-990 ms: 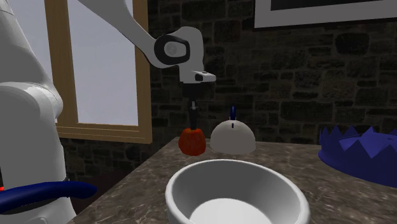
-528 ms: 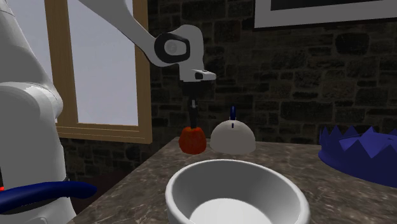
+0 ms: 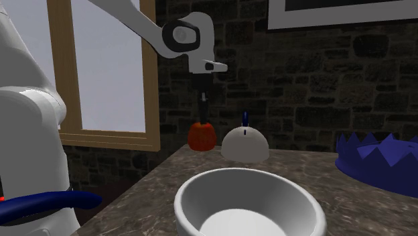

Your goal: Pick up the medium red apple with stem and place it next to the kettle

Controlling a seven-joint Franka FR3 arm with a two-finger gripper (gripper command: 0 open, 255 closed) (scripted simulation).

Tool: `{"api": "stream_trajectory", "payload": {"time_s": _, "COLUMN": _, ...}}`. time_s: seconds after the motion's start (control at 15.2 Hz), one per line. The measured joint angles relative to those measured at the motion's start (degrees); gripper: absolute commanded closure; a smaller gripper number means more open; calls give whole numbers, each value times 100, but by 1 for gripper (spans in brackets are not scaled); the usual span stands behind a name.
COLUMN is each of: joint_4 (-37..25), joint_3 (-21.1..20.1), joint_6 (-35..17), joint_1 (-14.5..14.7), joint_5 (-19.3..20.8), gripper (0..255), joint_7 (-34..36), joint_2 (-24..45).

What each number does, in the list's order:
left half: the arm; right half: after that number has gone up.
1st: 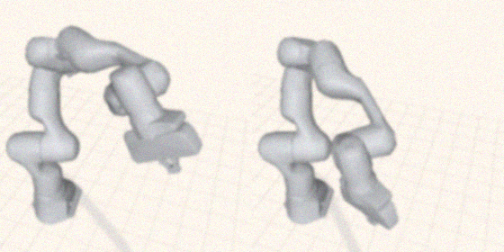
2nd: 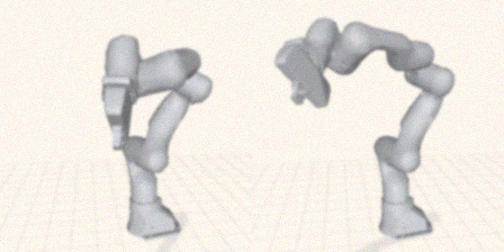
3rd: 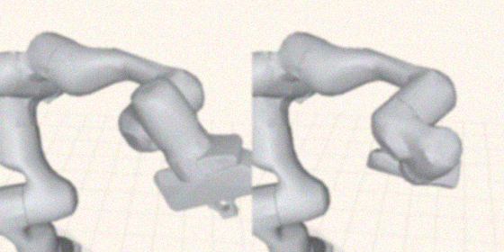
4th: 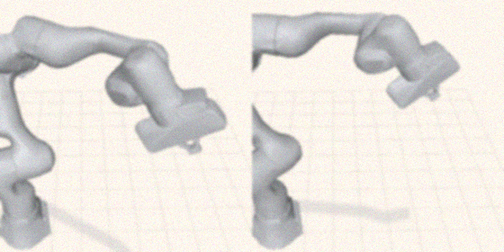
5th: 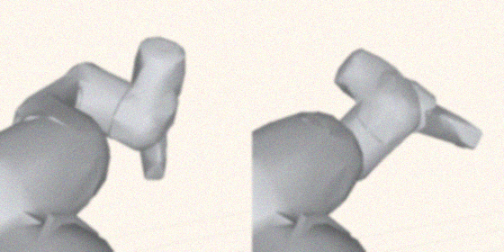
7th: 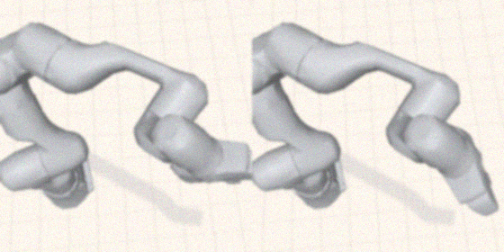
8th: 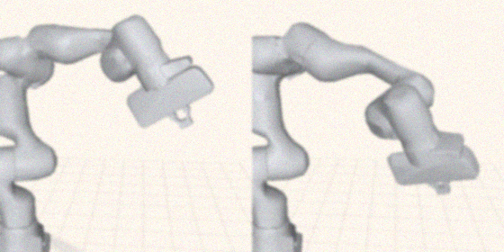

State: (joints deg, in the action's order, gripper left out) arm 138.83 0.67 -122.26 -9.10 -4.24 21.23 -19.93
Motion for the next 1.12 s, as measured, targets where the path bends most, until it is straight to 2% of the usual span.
{"api": "stream_trajectory", "payload": {"time_s": 1.12, "joint_4": -1079, "joint_3": 13, "joint_6": 1373, "joint_1": -19, "joint_5": 53, "gripper": 255, "joint_7": 78, "joint_2": -296}}
